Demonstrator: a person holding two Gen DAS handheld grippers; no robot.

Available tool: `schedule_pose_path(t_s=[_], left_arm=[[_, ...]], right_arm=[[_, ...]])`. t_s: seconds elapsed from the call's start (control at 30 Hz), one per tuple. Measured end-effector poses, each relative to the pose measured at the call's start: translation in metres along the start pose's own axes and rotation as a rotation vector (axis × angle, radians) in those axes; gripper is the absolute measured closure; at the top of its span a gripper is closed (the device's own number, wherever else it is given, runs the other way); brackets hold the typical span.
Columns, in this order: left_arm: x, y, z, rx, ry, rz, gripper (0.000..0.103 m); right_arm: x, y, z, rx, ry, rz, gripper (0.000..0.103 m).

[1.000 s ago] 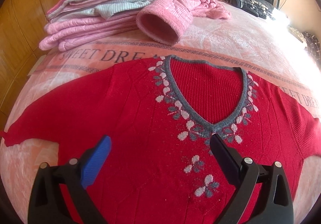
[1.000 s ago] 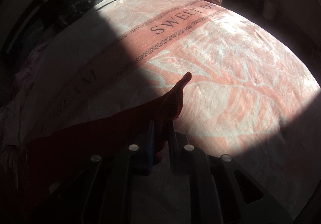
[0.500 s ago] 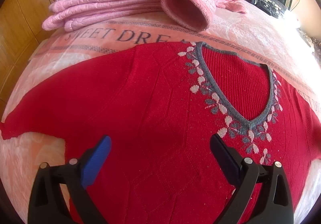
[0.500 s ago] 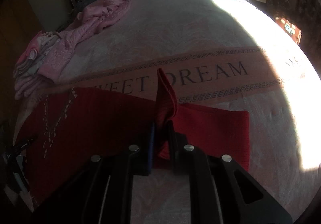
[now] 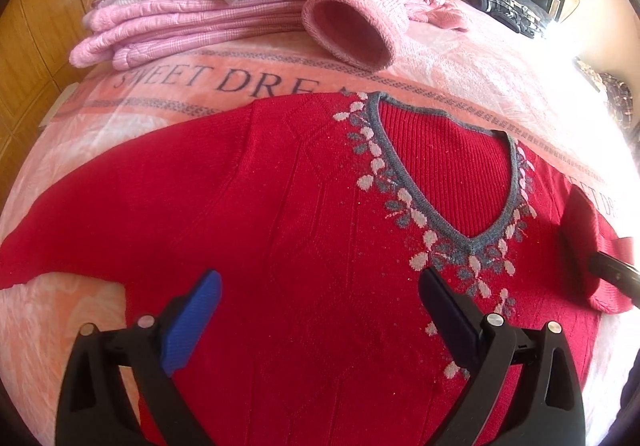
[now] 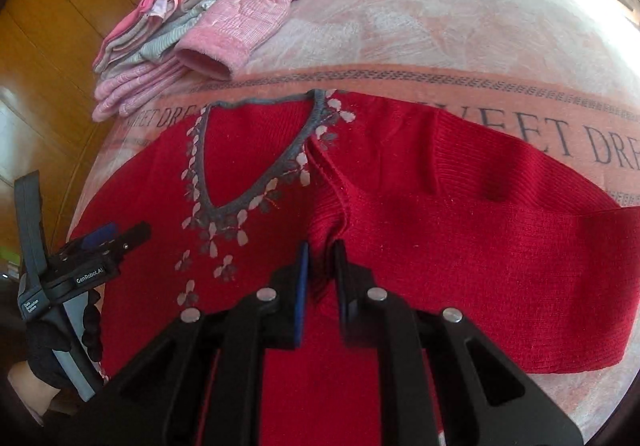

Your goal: Fold small clothes

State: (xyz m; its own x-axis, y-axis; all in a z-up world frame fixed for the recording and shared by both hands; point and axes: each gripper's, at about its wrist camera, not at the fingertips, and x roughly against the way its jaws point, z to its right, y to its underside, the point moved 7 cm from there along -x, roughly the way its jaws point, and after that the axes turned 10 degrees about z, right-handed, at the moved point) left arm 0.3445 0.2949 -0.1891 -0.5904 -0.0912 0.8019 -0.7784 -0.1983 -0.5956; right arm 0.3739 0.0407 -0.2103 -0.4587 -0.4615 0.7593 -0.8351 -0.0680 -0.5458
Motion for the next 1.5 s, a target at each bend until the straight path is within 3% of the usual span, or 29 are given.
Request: schedule_pose_path(t_s=[0.13,0.23,0.27,0.37,0.5,0.73,0.87,1.1,1.17,1.33,1.5], left_arm=[[0.003,-0.001,0.010,0.005,0.035,-0.001,0.004],[0.006,0.001,0.026,0.007,0.086,-0.010,0.004],[0.007,0.002,0.033,0.006,0.104,-0.012,0.004],[0.008,0.006,0.062,-0.016,0.150,-0.027,0.004],[0.005,0.017,0.106,-0.041,0.229,-0.079,0.004],[-0.009,0.030,0.159,-0.023,0.278,-0.127,0.006],[-0.011,0.025,0.171,-0.009,0.267,-0.098,0.024],[-0.016,0.022,0.170,0.099,0.306,-0.091,0.091],[-0.013,0.019,0.169,0.116,0.322,-0.071,0.099],[0.009,0.001,0.162,0.119,0.372,0.021,0.099],[0.040,-0.027,0.129,0.142,0.358,0.129,0.099]], right_arm=[[-0.022,0.009,-0.014,0.004,-0.010,-0.044,0.088],[-0.024,0.014,-0.011,-0.051,-0.051,-0.054,0.075],[-0.021,0.014,-0.010,-0.071,-0.071,-0.055,0.066],[0.006,0.007,0.001,-0.074,-0.085,-0.005,0.066],[0.045,0.003,0.041,-0.090,-0.015,0.062,0.066],[0.079,0.024,0.106,-0.176,0.023,0.095,0.066],[0.087,0.037,0.127,-0.187,0.037,0.094,0.066],[0.098,0.050,0.148,-0.210,0.057,0.094,0.066],[0.100,0.051,0.153,-0.219,0.062,0.098,0.066],[0.101,0.049,0.156,-0.251,0.062,0.107,0.066],[0.106,0.041,0.155,-0.263,0.051,0.130,0.066]])
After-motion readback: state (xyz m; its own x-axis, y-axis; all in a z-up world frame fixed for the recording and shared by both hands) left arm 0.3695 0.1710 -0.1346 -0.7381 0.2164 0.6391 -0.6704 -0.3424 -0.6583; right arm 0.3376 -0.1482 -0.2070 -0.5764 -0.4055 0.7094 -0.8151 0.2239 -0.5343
